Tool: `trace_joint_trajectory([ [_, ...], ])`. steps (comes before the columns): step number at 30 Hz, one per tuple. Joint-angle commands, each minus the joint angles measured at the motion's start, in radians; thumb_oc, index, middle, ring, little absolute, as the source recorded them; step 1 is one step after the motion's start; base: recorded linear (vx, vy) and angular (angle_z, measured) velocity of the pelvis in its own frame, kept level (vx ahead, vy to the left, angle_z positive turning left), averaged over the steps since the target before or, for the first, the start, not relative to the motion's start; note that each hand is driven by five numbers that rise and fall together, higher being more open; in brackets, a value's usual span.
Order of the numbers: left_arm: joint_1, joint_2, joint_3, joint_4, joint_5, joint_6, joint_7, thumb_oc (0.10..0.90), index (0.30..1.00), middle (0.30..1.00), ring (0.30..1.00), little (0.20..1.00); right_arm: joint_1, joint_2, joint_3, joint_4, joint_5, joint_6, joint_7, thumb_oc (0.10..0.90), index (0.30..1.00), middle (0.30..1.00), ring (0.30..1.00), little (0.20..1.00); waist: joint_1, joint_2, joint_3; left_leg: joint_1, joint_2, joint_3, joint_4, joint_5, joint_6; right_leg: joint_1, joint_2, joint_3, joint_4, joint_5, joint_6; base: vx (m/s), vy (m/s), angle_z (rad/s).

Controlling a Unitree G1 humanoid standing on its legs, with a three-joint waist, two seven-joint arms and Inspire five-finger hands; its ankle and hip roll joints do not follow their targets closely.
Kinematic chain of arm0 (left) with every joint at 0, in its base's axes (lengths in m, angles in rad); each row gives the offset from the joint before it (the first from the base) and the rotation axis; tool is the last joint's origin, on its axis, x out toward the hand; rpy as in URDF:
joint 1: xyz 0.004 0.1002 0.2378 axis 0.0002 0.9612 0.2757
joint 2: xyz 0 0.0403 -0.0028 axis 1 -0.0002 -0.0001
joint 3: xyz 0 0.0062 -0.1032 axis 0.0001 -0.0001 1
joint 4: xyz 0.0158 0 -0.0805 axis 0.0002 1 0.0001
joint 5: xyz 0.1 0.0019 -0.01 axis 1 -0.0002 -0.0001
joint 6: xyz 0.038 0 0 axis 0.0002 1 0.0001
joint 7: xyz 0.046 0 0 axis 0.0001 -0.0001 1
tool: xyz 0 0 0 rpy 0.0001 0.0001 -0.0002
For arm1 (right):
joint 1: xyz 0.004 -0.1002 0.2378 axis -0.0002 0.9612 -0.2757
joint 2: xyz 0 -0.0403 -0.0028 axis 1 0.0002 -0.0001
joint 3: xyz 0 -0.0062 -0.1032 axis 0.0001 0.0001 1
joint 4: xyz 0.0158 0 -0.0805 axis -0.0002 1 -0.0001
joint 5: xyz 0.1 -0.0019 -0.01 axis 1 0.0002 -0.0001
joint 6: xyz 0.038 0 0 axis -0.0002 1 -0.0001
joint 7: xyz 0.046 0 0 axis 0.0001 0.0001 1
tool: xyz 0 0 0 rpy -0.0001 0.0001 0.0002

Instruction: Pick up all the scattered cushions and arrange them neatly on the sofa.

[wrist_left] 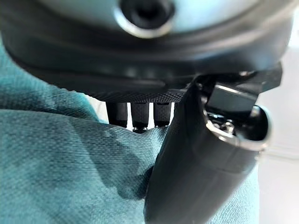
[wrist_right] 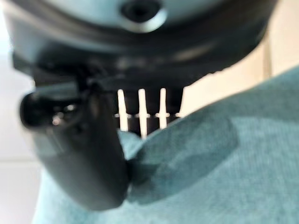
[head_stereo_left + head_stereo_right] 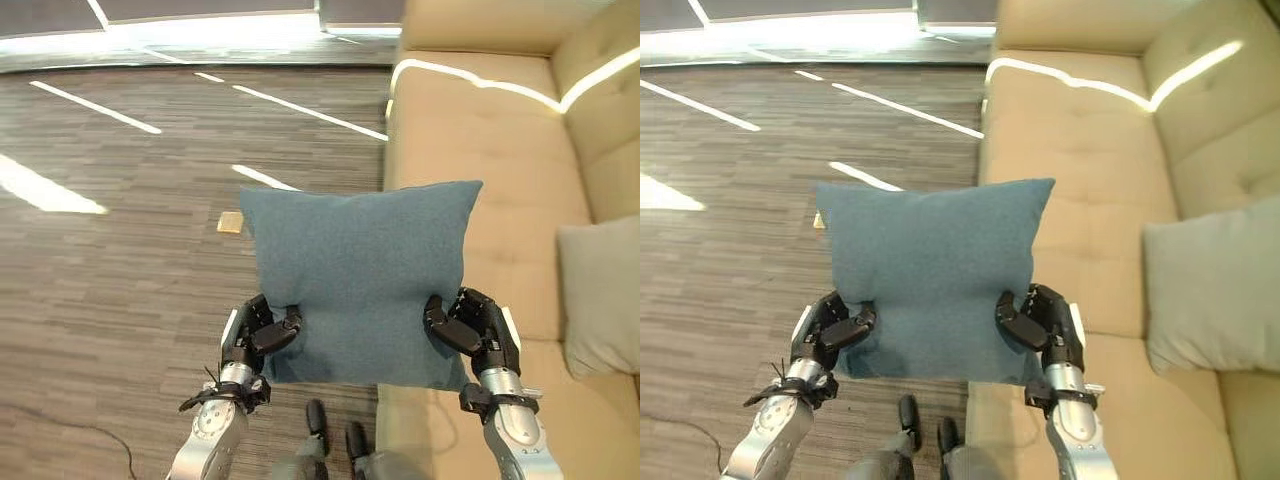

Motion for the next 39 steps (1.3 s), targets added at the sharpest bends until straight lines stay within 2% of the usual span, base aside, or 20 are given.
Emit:
trace_joint_trajectory([
  [1,-0.097,0.003,-0.016,-0.127,0.024,-0.104,-0.102,0.400,0.300,0.300,0.300,0.300,-0.123,0.052,-0.008,-0.119,0.023,-0.159,0.032,0.400,0.300,0.300,0.300,0.300,-0.002,-0.085,-0.111,0.105,0.040,0.016,0.016,-0.121,-0.082,0.023,-0.096,0.009,-0.033,0.052,0.219,0.09,0.065,0.08],
  [7,-0.101,0.029,-0.028,-0.141,0.053,-0.097,-0.107,0.400,0.300,0.300,0.300,0.300,-0.127,0.073,-0.002,-0.123,-0.005,-0.148,0.031,0.400,0.300,0.300,0.300,0.300,-0.007,-0.107,-0.131,0.149,0.019,0.039,-0.002,-0.152,-0.037,0.017,-0.129,0.040,0.099,0.078,0.257,0.15,0.212,0.11],
  [8,-0.103,0.035,-0.027,-0.143,0.056,-0.099,-0.099,0.400,0.300,0.300,0.300,0.300,-0.133,0.078,0.004,-0.125,-0.012,-0.142,0.033,0.400,0.300,0.300,0.300,0.300,-0.017,-0.104,-0.118,0.184,0.009,0.040,-0.009,-0.164,-0.020,-0.016,-0.140,0.062,0.217,0.136,0.275,0.13,0.268,-0.08],
  [13,-0.103,0.038,-0.026,-0.132,0.072,-0.101,-0.098,0.400,0.300,0.300,0.300,0.300,-0.118,0.090,0.011,-0.133,-0.020,-0.145,0.045,0.400,0.300,0.300,0.300,0.300,-0.036,-0.074,-0.107,0.264,0.014,0.050,-0.056,-0.171,-0.009,-0.107,-0.118,0.053,0.385,0.130,0.268,0.20,0.216,-0.13],
  [15,-0.098,0.030,-0.026,-0.128,0.075,-0.101,-0.100,0.400,0.300,0.300,0.300,0.300,-0.104,0.086,0.005,-0.134,-0.016,-0.149,0.050,0.400,0.300,0.300,0.300,0.300,-0.063,-0.065,-0.109,0.318,-0.003,0.016,-0.088,-0.185,-0.015,-0.170,-0.051,0.033,0.328,0.085,0.243,0.34,0.142,-0.08],
  [17,-0.098,0.031,-0.026,-0.129,0.075,-0.101,-0.102,0.400,0.300,0.300,0.300,0.300,-0.107,0.082,0.003,-0.133,-0.012,-0.150,0.049,0.400,0.300,0.300,0.300,0.300,-0.068,-0.066,-0.111,0.327,-0.009,0.005,-0.088,-0.197,-0.017,-0.182,-0.041,0.020,0.278,0.079,0.239,0.31,0.084,0.03],
  [19,-0.100,0.024,-0.025,-0.123,0.078,-0.097,-0.108,0.400,0.300,0.300,0.300,0.300,-0.109,0.077,-0.008,-0.132,0.007,-0.155,0.050,0.400,0.300,0.300,0.300,0.300,-0.087,-0.079,-0.117,0.372,-0.037,-0.029,-0.088,-0.234,-0.022,-0.216,-0.010,-0.028,0.090,0.112,0.242,0.40,0.053,0.12],
  [22,-0.104,0.009,-0.020,-0.116,0.085,-0.095,-0.108,0.400,0.300,0.300,0.300,0.300,-0.095,0.078,-0.014,-0.135,0.018,-0.153,0.055,0.400,0.300,0.300,0.300,0.300,-0.095,-0.087,-0.118,0.409,-0.066,-0.054,-0.088,-0.257,-0.030,-0.259,-0.001,-0.118,0.002,0.171,0.261,0.33,0.037,0.31],
  [25,-0.098,-0.007,-0.024,-0.117,0.083,-0.099,-0.123,0.400,0.300,0.300,0.300,0.300,-0.064,0.077,-0.023,-0.146,0.019,-0.163,0.053,0.400,0.300,0.300,0.300,0.300,-0.105,-0.083,-0.132,0.435,-0.083,-0.059,-0.088,-0.284,-0.027,-0.227,-0.002,-0.168,-0.042,0.164,0.244,0.24,0.008,0.50],
  [27,-0.097,-0.046,-0.047,-0.120,0.074,-0.102,-0.125,0.400,0.300,0.300,0.300,0.300,-0.033,0.057,-0.044,-0.143,0.007,-0.162,0.053,0.400,0.300,0.300,0.300,0.300,-0.125,-0.043,-0.156,0.474,-0.071,-0.076,-0.067,-0.248,-0.056,-0.193,0.022,-0.146,-0.003,0.146,0.194,0.49,-0.007,0.48],
  [29,-0.095,-0.050,-0.048,-0.121,0.071,-0.104,-0.127,0.400,0.300,0.300,0.300,0.300,-0.032,0.049,-0.053,-0.146,0.005,-0.162,0.052,0.400,0.300,0.300,0.300,0.300,-0.133,-0.035,-0.163,0.467,-0.066,-0.078,-0.013,-0.230,-0.080,-0.177,0.017,-0.156,-0.001,0.142,0.185,0.29,-0.051,0.14],
  [30,-0.094,-0.048,-0.059,-0.125,0.068,-0.107,-0.128,0.400,0.300,0.300,0.300,0.300,-0.025,0.040,-0.050,-0.148,0.008,-0.165,0.052,0.400,0.300,0.300,0.300,0.300,-0.140,-0.023,-0.165,0.438,-0.040,-0.074,0.134,-0.159,-0.144,-0.130,0.026,-0.154,0.003,0.126,0.161,0.26,-0.081,0.28],
  [31,-0.090,-0.047,-0.060,-0.130,0.063,-0.106,-0.131,0.400,0.300,0.300,0.300,0.300,-0.024,0.033,-0.050,-0.150,0.006,-0.163,0.050,0.400,0.300,0.300,0.300,0.300,-0.133,-0.026,-0.157,0.404,-0.020,-0.070,0.228,-0.126,-0.171,-0.107,0.027,-0.144,0.006,0.113,0.150,0.26,-0.079,0.24],
  [32,-0.090,-0.046,-0.060,-0.130,0.063,-0.106,-0.131,0.400,0.300,0.300,0.300,0.300,-0.024,0.033,-0.050,-0.150,0.006,-0.163,0.050,0.400,0.300,0.300,0.300,0.300,-0.135,-0.030,-0.160,0.399,-0.024,-0.072,0.229,-0.122,-0.170,-0.110,0.022,-0.145,0.006,0.116,0.151,0.23,-0.065,0.10],
  [33,-0.093,-0.041,-0.055,-0.131,0.054,-0.113,-0.126,0.400,0.300,0.300,0.300,0.300,-0.032,0.020,-0.053,-0.141,0.006,-0.164,0.043,0.400,0.300,0.300,0.300,0.300,-0.121,-0.057,-0.151,0.329,-0.019,-0.064,0.390,-0.074,-0.205,-0.060,0.019,-0.114,-0.006,0.097,0.124,0.22,-0.071,0.01],
  [34,-0.093,-0.041,-0.053,-0.128,0.053,-0.111,-0.121,0.400,0.300,0.300,0.300,0.300,-0.030,0.017,-0.055,-0.142,0.006,-0.160,0.041,0.400,0.300,0.300,0.300,0.300,-0.115,-0.078,-0.151,0.292,-0.006,-0.050,0.433,-0.080,-0.196,-0.042,0.008,-0.103,-0.012,0.085,0.120,0.23,-0.068,-0.18],
  [35,-0.093,-0.040,-0.053,-0.128,0.053,-0.111,-0.121,0.400,0.300,0.300,0.300,0.300,-0.030,0.018,-0.056,-0.142,0.006,-0.160,0.041,0.400,0.300,0.300,0.300,0.300,-0.112,-0.076,-0.150,0.286,-0.001,-0.047,0.446,-0.088,-0.196,-0.044,0.012,-0.101,-0.012,0.085,0.119,0.13,-0.039,-0.63],
  [37,-0.086,-0.036,-0.050,-0.129,0.051,-0.100,-0.122,0.400,0.300,0.300,0.300,0.300,-0.028,0.015,-0.057,-0.140,0.010,-0.154,0.043,0.400,0.300,0.300,0.300,0.300,-0.094,-0.109,-0.142,0.216,0.051,0.002,0.483,-0.157,-0.149,0.000,-0.007,-0.072,-0.026,0.075,0.127,0.23,0.012,-0.73],
  [38,-0.076,-0.031,-0.043,-0.131,0.055,-0.091,-0.125,0.400,0.300,0.300,0.300,0.300,-0.029,0.019,-0.054,-0.141,0.006,-0.149,0.039,0.400,0.300,0.300,0.300,0.300,-0.071,-0.141,-0.138,0.149,0.058,0.002,0.443,-0.237,-0.095,0.029,-0.031,-0.027,-0.039,0.068,0.144,0.34,0.085,-0.37],
  [39,-0.071,-0.029,-0.042,-0.133,0.061,-0.089,-0.124,0.400,0.300,0.300,0.300,0.300,-0.030,0.017,-0.050,-0.140,-0.001,-0.149,0.038,0.400,0.300,0.300,0.300,0.300,-0.063,-0.147,-0.134,0.127,0.057,-0.017,0.396,-0.265,-0.085,0.040,-0.034,-0.001,-0.041,0.062,0.150,0.33,0.120,-0.85],
])
